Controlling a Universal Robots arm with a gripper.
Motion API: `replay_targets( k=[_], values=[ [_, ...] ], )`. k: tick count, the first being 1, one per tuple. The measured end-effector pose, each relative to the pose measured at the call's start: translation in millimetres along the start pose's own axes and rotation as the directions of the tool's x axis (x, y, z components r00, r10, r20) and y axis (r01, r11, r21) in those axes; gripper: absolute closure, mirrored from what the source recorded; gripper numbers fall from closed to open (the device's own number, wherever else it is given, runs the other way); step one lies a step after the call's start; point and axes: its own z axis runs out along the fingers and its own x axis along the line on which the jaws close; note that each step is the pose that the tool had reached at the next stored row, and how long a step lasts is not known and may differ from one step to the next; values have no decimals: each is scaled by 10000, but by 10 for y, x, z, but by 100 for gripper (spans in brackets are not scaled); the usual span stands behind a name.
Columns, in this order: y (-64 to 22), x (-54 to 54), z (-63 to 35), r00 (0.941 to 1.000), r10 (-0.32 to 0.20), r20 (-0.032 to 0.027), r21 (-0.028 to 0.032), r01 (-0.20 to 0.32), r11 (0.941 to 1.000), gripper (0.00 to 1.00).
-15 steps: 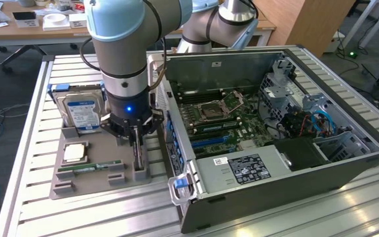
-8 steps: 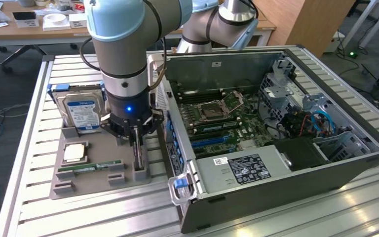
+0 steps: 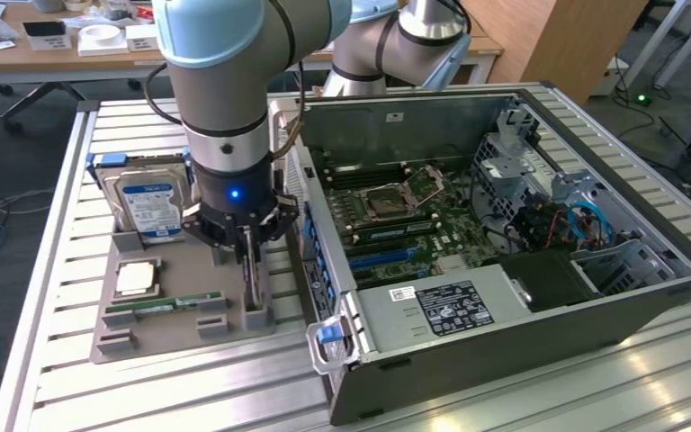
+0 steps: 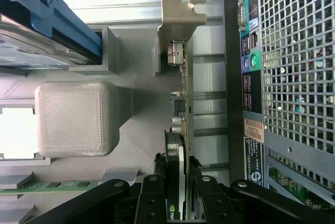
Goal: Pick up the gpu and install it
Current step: 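Pick up the gpu and move the gpu toward the slot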
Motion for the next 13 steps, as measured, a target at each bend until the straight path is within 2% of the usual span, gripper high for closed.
replay_targets(
  k=[13],
  values=[
    [9, -7, -259, 10000, 0, 0, -1, 0, 10000, 73]
  ],
)
